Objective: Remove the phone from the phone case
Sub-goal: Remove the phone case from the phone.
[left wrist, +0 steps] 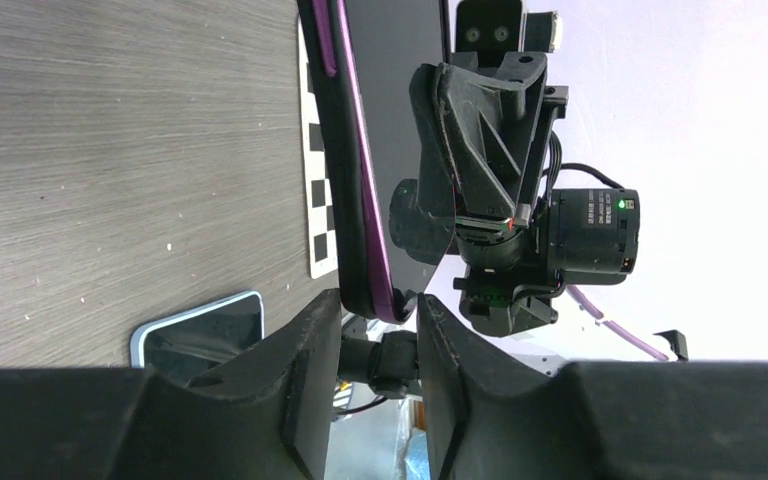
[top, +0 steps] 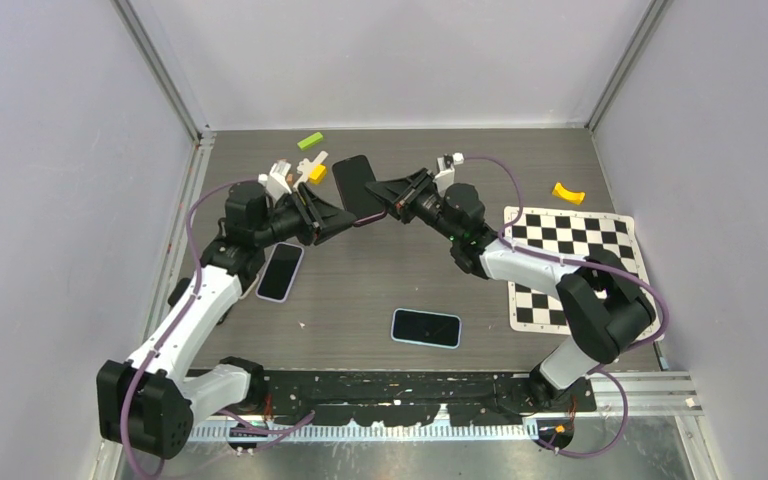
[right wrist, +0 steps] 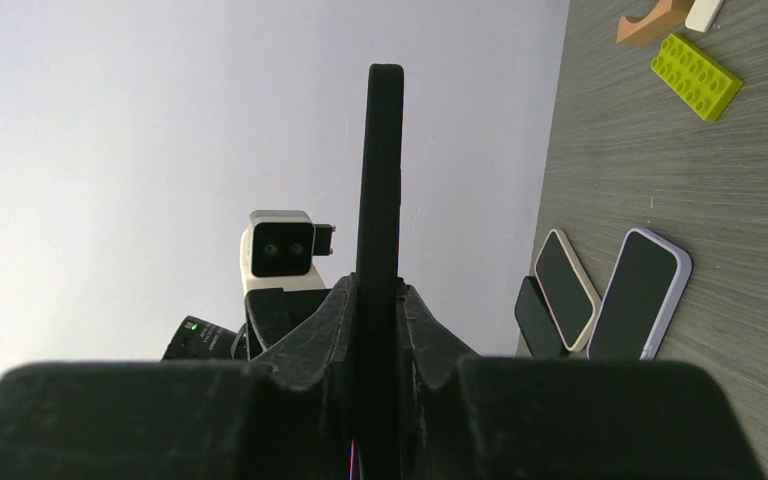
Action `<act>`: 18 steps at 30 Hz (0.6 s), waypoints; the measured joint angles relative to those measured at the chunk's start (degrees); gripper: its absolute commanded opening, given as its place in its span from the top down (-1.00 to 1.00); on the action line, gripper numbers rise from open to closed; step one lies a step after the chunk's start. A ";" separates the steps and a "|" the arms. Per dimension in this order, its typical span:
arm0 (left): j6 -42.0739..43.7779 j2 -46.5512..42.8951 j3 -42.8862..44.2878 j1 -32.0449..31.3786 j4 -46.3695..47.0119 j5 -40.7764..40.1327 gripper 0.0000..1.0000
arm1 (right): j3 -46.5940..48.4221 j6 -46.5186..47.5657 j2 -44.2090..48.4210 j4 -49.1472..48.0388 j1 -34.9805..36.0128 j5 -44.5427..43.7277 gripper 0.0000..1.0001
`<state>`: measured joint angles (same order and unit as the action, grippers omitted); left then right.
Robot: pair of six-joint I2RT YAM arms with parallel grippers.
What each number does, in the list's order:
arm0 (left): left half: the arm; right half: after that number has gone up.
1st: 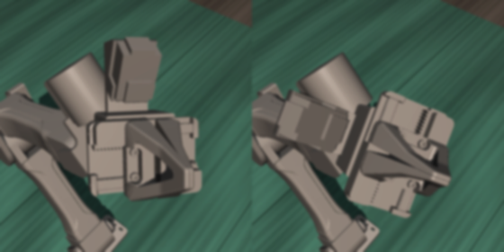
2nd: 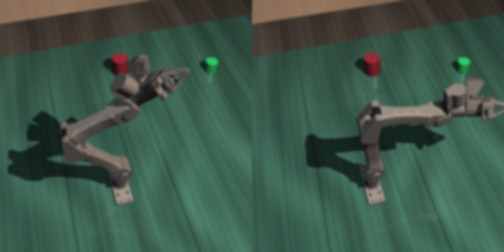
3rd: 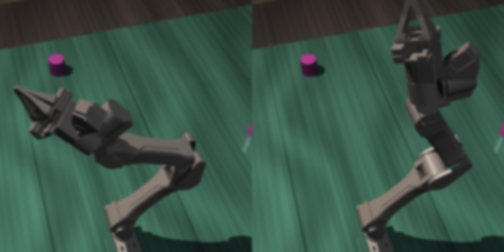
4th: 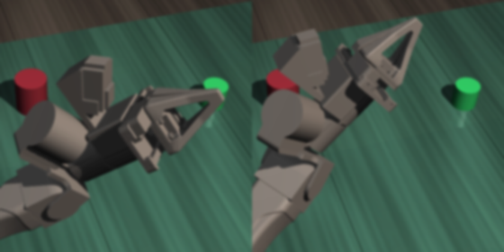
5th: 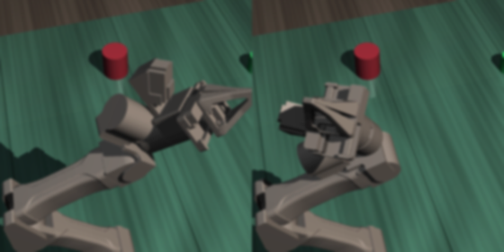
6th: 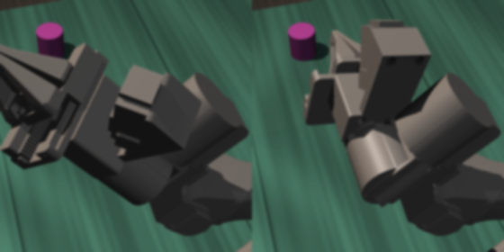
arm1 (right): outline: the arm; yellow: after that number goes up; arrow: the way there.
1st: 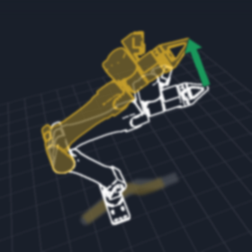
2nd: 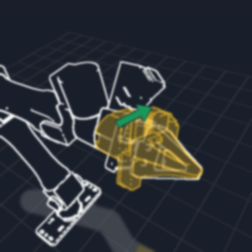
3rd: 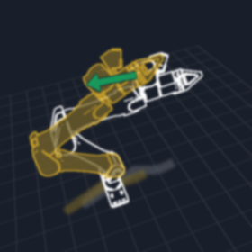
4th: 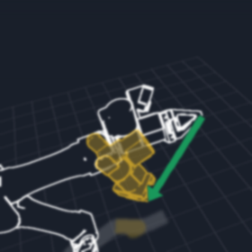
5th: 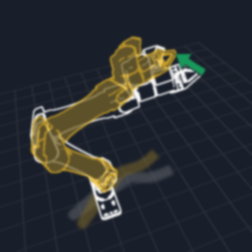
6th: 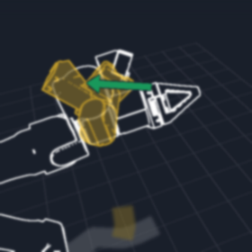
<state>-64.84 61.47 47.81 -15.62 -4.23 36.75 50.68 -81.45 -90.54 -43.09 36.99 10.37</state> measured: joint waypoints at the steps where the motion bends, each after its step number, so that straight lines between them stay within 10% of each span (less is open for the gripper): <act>1: -0.42 0.35 0.00 0.00 0.48 0.24 0.34 | 0.00 0.00 -0.02 -0.02 0.00 0.04 0.99; 18: -0.52 0.98 0.55 0.37 -0.81 0.37 0.56 | 0.00 1.68 -1.38 -1.51 -0.74 1.95 0.99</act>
<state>-65.36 62.46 48.36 -15.25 -5.04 37.12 50.68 -79.77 -91.92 -44.60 36.25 12.32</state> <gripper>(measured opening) 0.204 0.204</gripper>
